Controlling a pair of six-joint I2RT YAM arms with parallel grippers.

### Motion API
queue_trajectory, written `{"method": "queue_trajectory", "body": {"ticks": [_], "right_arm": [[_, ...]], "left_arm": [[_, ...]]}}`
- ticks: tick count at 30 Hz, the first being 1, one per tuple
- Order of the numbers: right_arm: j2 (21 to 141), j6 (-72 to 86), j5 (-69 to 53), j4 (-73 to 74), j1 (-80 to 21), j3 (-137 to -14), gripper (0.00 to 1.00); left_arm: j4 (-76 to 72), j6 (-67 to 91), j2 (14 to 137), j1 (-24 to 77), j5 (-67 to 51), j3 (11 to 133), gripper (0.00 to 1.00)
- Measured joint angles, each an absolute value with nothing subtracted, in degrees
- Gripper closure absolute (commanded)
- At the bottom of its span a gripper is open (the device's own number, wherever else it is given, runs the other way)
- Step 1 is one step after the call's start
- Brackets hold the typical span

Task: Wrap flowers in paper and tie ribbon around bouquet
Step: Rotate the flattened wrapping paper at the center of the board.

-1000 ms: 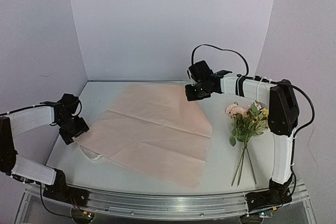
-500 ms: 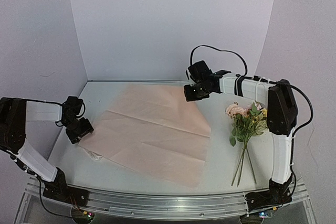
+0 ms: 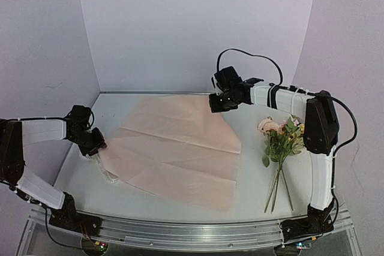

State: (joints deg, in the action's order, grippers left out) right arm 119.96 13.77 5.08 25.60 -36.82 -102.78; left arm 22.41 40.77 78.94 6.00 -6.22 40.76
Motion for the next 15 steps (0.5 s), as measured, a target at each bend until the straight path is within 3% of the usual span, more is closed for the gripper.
{"method": "queue_trajectory", "body": {"ticks": [4,9,15], "right_arm": [[120.28,14.03,5.1,25.82,-36.82,-103.27,0.99],[121.77,13.92,5.87,26.42,-36.82,-106.31,0.99],[127.28,11.85,8.41,26.86,-36.82,-115.96,0.98]], "left_arm": [[23.46,41.23,76.56,6.0,-8.01,40.71,0.99],[25.16,42.31,74.17,7.49,-10.62,40.27,1.0],[28.37,49.47,68.17,21.35,-11.96,39.03,1.0]]}}
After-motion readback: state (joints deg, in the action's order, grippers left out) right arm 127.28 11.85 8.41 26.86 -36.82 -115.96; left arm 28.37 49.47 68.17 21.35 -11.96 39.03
